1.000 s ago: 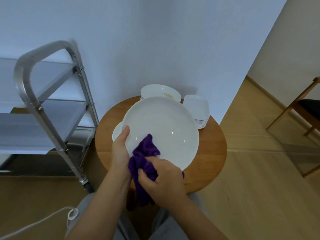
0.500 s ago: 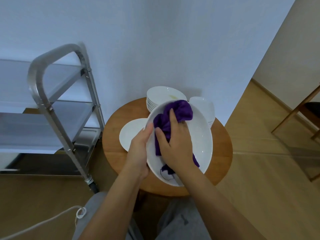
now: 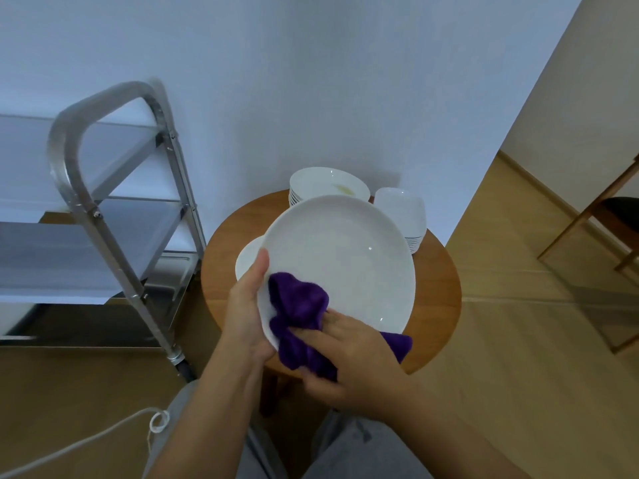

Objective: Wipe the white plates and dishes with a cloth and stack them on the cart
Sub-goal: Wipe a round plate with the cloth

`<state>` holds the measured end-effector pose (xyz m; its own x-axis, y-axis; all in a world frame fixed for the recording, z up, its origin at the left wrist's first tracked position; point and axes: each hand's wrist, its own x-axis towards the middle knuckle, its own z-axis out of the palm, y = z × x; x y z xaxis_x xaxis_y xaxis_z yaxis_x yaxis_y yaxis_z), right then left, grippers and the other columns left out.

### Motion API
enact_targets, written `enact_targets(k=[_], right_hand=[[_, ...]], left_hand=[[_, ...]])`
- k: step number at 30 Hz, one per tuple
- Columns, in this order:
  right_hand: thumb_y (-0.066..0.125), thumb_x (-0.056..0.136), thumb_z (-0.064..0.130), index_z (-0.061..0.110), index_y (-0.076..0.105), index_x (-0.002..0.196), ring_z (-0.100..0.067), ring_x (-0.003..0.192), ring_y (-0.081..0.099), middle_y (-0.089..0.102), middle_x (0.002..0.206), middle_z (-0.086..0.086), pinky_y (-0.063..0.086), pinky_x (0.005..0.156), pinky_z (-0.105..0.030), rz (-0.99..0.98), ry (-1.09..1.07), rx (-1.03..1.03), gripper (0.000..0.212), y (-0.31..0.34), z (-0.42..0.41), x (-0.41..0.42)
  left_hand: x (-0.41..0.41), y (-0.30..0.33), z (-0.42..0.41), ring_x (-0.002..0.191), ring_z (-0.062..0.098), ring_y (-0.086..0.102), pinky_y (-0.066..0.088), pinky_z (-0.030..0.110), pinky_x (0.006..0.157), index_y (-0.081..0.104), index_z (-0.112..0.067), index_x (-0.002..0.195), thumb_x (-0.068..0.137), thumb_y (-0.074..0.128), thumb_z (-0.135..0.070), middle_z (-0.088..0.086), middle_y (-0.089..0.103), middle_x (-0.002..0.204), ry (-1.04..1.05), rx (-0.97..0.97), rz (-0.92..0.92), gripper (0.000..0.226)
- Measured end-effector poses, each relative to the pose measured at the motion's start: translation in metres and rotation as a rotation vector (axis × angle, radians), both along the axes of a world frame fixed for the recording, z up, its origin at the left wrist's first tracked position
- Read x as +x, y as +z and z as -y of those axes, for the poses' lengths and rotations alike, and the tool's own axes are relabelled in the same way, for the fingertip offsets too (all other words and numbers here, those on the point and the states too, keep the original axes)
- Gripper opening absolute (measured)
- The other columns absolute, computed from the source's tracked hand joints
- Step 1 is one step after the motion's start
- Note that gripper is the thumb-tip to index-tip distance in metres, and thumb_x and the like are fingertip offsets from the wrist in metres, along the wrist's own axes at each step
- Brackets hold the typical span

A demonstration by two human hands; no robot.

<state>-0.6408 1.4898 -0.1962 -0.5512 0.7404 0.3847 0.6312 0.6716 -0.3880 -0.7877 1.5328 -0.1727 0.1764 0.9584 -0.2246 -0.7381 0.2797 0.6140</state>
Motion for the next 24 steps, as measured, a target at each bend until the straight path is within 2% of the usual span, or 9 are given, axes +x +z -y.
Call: enact_targets(k=[2,6,8,10,13,16,18,20,24], right_hand=[[0.061,0.078,0.039,0.02,0.059,0.118,-0.012,0.096,0.065,0.07,0.104,0.003,0.052,0.083,-0.024,0.083,-0.019,0.104,0.044,-0.008,0.008,0.015],[0.073,0.066,0.041,0.018,0.072,0.097,-0.013,0.077,0.067,0.071,0.083,0.004,0.051,0.07,-0.022,0.282,-0.102,0.239,0.039,-0.015,0.014,0.053],[0.064,0.071,0.042,0.017,0.073,0.083,-0.015,0.06,0.063,0.065,0.066,0.004,0.045,0.059,-0.018,0.245,-0.239,0.255,0.029,-0.007,0.008,0.067],[0.054,0.077,0.04,0.014,0.069,0.078,-0.014,0.053,0.055,0.059,0.06,0.004,0.037,0.055,-0.017,0.05,-0.436,0.273,0.03,0.007,0.003,0.071],[0.056,0.081,0.033,0.004,0.068,0.103,-0.013,0.072,0.054,0.065,0.078,-0.003,0.041,0.071,-0.018,-0.222,-0.507,0.345,0.038,0.016,0.002,0.045],[0.045,0.089,0.044,0.012,0.04,0.138,-0.022,0.113,0.056,0.061,0.124,-0.011,0.036,0.102,-0.03,0.022,-0.254,0.178,0.059,0.008,0.006,0.005],[0.035,0.095,0.05,0.018,0.018,0.148,-0.026,0.135,0.038,0.041,0.146,-0.009,0.01,0.112,-0.036,0.176,-0.131,0.038,0.064,0.007,0.001,-0.009],[0.041,0.094,0.047,0.015,0.018,0.149,-0.026,0.139,0.03,0.034,0.15,-0.011,0.001,0.111,-0.033,0.176,-0.102,0.026,0.068,0.011,-0.01,-0.013],[0.043,0.089,0.049,0.013,0.024,0.146,-0.026,0.132,0.039,0.043,0.144,-0.014,0.008,0.11,-0.035,0.178,-0.138,0.168,0.07,0.014,-0.026,-0.009]], left_hand=[[-0.003,-0.001,0.0,0.077,0.026,0.072,0.058,0.04,0.062,0.06,-0.023,0.113,0.068,0.057,-0.05,0.008,0.074,0.091,-0.076,0.054,0.01,0.052],[-0.009,0.0,0.003,0.082,0.023,0.071,0.056,0.037,0.061,0.074,-0.033,0.094,0.078,0.049,-0.046,0.002,0.073,0.096,-0.137,0.158,-0.063,0.032],[-0.007,0.0,0.006,0.082,0.024,0.071,0.056,0.038,0.059,0.069,-0.03,0.101,0.08,0.05,-0.043,0.003,0.073,0.095,-0.149,0.146,-0.076,0.032],[-0.004,-0.004,0.009,0.079,0.024,0.072,0.056,0.037,0.057,0.062,-0.028,0.107,0.077,0.053,-0.042,0.003,0.074,0.092,-0.127,0.086,-0.087,0.034],[0.003,-0.006,0.012,0.076,0.022,0.072,0.056,0.036,0.056,0.065,-0.03,0.103,0.077,0.052,-0.043,0.003,0.074,0.089,-0.113,0.054,-0.054,0.032],[0.01,-0.002,0.016,0.073,0.021,0.072,0.057,0.034,0.056,0.073,-0.027,0.092,0.078,0.051,-0.045,0.004,0.074,0.084,-0.152,0.053,-0.022,0.032],[0.013,-0.001,0.017,0.072,0.02,0.072,0.057,0.031,0.054,0.066,-0.024,0.102,0.074,0.057,-0.045,0.005,0.074,0.083,-0.106,0.022,-0.076,0.036],[0.013,-0.002,0.021,0.074,0.02,0.072,0.056,0.029,0.054,0.062,-0.02,0.106,0.073,0.058,-0.043,0.006,0.074,0.084,-0.093,0.027,-0.117,0.04],[0.009,-0.003,0.025,0.081,0.021,0.071,0.057,0.029,0.06,0.066,-0.018,0.107,0.08,0.05,-0.04,0.007,0.074,0.09,-0.09,0.062,-0.075,0.038]])
